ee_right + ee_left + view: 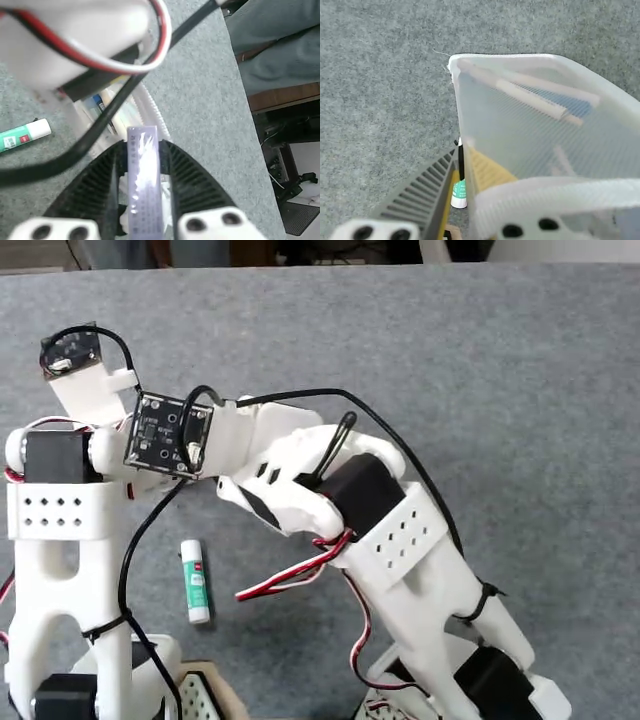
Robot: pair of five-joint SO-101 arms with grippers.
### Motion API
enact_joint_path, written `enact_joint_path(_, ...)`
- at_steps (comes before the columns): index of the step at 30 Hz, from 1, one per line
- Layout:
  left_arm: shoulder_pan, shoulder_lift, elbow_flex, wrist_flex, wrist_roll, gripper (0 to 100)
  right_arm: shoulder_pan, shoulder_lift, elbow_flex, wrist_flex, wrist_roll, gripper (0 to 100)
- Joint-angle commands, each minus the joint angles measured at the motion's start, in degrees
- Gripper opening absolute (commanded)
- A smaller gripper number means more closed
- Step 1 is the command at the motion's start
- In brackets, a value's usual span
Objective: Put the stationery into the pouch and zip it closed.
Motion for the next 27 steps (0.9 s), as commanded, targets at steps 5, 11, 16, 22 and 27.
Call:
enact_joint_path(5,-0.48,0.18,2.24,1.41,0.26,3,1.67,-1.63,-0.22,2.20,0.44,23.5)
enact_joint_path(11,-0.22,0.18,1.98,1.32,0.26,3,1.85,-1.63,-0.22,2.29,0.44,23.7)
enact_joint_path(16,-0.40,0.18,1.98,1.32,0.26,3,2.02,-1.63,-0.31,2.11,0.44,23.7)
enact_joint_path(22,-1.10,0.18,0.84,1.23,0.26,3,6.68,-1.71,-5.05,2.55,0.09,23.7)
enact_joint_path(27,-7.08,0.18,-2.07,1.23,0.53,3,9.76,-1.71,-10.59,10.11,0.09,23.7)
